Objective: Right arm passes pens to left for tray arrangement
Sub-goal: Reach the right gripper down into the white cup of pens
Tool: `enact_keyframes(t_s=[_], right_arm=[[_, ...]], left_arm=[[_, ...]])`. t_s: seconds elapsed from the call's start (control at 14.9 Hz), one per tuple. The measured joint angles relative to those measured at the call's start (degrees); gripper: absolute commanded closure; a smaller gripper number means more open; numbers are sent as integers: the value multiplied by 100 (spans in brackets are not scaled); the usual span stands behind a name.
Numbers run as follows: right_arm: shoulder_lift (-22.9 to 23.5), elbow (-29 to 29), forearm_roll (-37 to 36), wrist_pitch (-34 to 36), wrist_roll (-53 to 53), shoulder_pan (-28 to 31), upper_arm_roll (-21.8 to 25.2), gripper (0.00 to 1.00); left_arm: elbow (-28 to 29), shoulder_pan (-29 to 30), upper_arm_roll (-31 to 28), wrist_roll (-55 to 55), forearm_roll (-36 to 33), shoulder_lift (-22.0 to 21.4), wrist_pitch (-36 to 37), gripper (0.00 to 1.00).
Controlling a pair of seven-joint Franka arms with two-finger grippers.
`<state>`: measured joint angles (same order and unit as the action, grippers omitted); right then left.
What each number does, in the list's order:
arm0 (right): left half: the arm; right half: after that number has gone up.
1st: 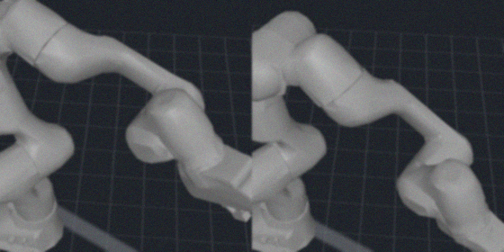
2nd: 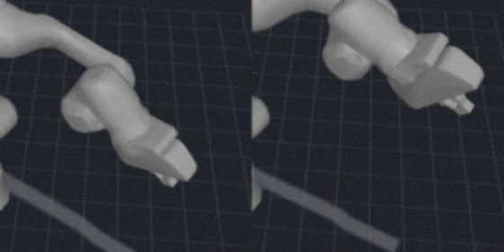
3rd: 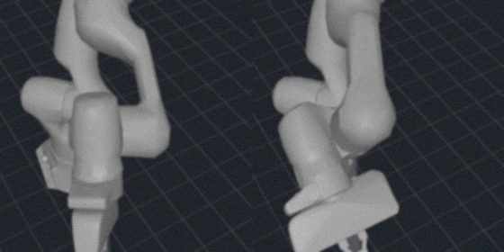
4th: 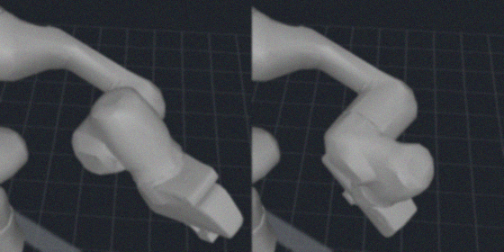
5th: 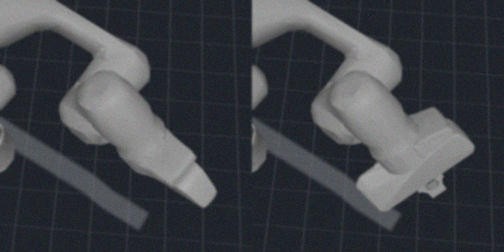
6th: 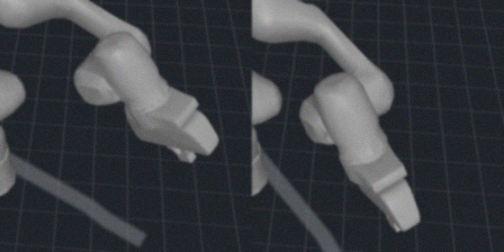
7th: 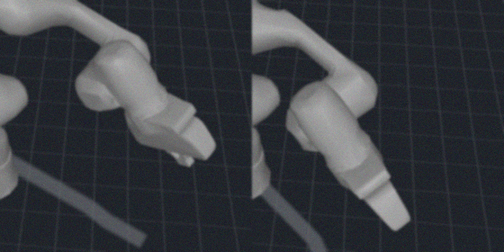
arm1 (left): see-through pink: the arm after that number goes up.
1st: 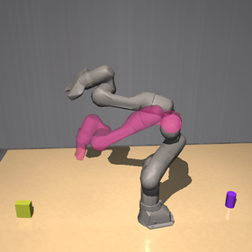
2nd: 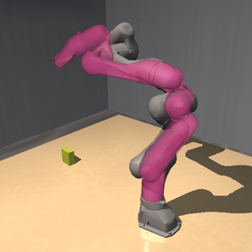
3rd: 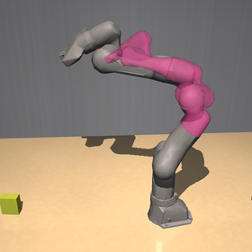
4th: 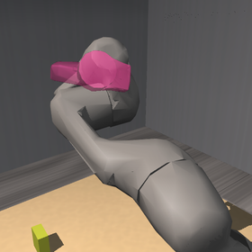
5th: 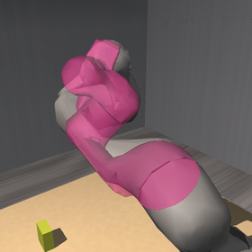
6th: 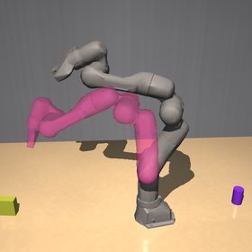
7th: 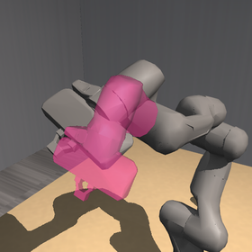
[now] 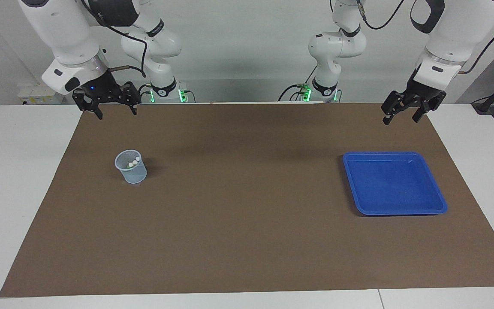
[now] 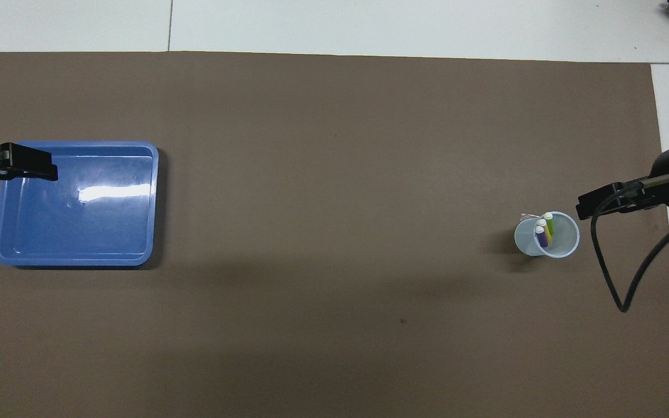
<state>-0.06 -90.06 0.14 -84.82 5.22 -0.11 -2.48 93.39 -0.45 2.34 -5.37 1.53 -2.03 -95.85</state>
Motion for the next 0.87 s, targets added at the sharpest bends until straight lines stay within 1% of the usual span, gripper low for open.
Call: enact_keyframes(t_s=[0.54, 0.67, 0.87], right_arm=[[-80, -27, 0, -66, 18, -8, 0, 0], [-175, -263, 0, -306, 358, -8, 0, 0], [-378, -932, 0, -936, 1291, -8, 1, 0]], left_arm=[[0, 0, 10, 0, 0, -17, 0, 0], [0, 0, 14, 0, 0, -28, 0, 0], [0, 0, 14, 0, 0, -36, 9, 0]])
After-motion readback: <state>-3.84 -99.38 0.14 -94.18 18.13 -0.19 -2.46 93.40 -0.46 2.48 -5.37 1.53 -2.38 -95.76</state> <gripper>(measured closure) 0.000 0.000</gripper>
